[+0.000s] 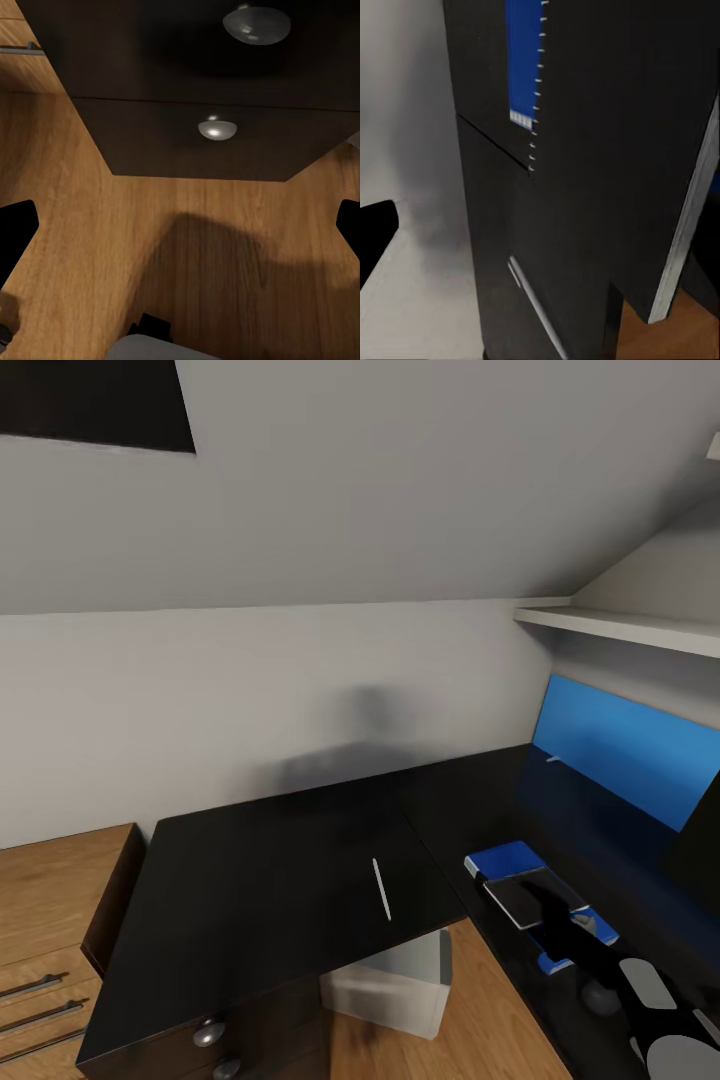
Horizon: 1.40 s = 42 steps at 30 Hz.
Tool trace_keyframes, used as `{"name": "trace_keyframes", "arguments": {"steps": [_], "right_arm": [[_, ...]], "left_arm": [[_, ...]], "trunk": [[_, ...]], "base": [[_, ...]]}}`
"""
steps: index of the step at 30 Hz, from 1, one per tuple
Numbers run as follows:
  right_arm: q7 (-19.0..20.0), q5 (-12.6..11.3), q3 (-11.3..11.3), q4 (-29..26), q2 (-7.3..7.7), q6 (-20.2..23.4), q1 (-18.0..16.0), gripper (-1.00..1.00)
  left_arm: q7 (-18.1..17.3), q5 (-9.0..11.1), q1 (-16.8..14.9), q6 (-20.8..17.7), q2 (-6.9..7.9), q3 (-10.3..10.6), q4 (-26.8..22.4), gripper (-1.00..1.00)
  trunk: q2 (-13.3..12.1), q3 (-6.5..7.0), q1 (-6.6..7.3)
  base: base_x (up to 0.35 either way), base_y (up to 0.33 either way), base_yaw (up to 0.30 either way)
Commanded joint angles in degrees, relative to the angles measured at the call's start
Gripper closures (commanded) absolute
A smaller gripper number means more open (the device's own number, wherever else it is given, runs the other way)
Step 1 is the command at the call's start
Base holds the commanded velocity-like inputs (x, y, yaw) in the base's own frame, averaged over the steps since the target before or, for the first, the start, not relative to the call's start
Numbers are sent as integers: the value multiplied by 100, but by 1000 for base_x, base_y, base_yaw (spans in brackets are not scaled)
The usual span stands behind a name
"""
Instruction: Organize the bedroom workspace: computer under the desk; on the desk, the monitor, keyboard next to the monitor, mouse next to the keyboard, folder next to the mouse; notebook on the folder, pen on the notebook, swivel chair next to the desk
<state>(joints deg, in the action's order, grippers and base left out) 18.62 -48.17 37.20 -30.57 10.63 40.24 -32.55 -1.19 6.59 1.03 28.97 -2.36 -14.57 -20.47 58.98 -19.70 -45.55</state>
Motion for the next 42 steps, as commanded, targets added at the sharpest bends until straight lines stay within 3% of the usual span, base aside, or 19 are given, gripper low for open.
{"name": "trace_keyframes", "arguments": {"steps": [1, 17, 39, 42], "right_arm": [[10, 2, 33, 0, -2, 40, -6, -100], [-7, 1, 33, -1, 0, 44, -6, -100], [-7, 1, 33, -1, 0, 46, -6, -100], [-7, 1, 33, -1, 0, 46, -6, -100]], "left_arm": [[-13, 53, 2, 3, -1, 7, -10, -100], [-17, 48, 2, 3, -1, 15, -10, -100], [-16, 52, 2, 3, -1, 16, -10, -100], [-15, 53, 2, 3, -1, 12, -10, -100]], "trunk": [[4, -5, -1], [4, -5, -1], [-878, 390, 483], [-878, 390, 483]], "base": [[0, 0, 0], [0, 0, 0], [0, 0, 0], [0, 0, 0]]}}
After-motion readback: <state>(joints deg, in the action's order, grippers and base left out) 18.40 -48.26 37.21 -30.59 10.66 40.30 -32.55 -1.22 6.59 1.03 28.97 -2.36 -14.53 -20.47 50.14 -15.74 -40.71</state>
